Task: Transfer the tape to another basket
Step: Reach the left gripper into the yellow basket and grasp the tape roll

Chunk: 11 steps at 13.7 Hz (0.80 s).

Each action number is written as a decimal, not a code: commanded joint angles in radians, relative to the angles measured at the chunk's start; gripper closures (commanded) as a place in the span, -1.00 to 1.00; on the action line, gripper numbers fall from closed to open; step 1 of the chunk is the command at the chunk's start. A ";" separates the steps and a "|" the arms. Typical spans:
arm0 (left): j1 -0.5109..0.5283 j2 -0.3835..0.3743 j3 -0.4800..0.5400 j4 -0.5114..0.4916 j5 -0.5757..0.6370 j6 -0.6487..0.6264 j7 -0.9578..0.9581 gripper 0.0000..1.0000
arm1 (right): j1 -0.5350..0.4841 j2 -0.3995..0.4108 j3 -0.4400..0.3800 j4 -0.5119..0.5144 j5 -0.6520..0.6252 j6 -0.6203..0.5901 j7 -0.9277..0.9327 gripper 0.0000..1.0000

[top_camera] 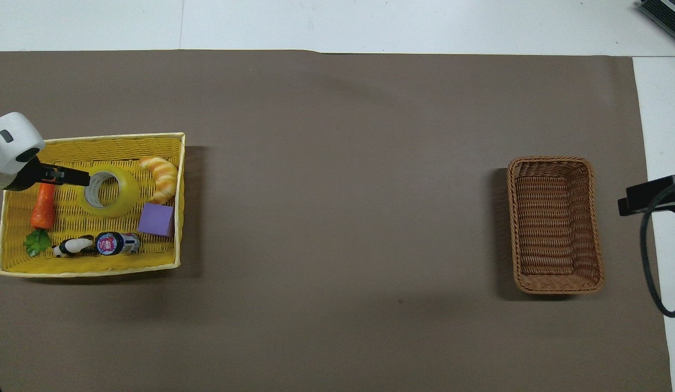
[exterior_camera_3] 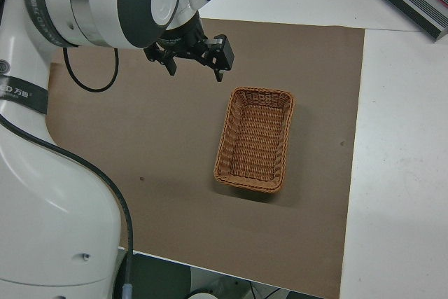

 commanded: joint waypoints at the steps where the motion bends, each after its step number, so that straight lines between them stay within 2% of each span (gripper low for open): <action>1: 0.018 0.030 -0.006 -0.029 -0.017 0.065 0.021 -1.00 | -0.009 -0.007 0.000 -0.006 0.016 0.007 -0.025 -1.00; 4: 0.041 0.076 -0.006 -0.032 -0.058 0.097 0.021 -1.00 | -0.009 -0.007 0.000 -0.006 0.016 0.007 -0.025 -1.00; 6: 0.049 0.068 -0.006 -0.063 -0.060 0.092 0.021 -0.93 | -0.010 -0.007 0.000 -0.006 0.016 0.007 -0.025 -1.00; 11: 0.043 0.059 -0.006 -0.084 -0.060 0.091 0.022 -0.19 | -0.009 -0.007 0.000 -0.006 0.016 0.008 -0.025 -1.00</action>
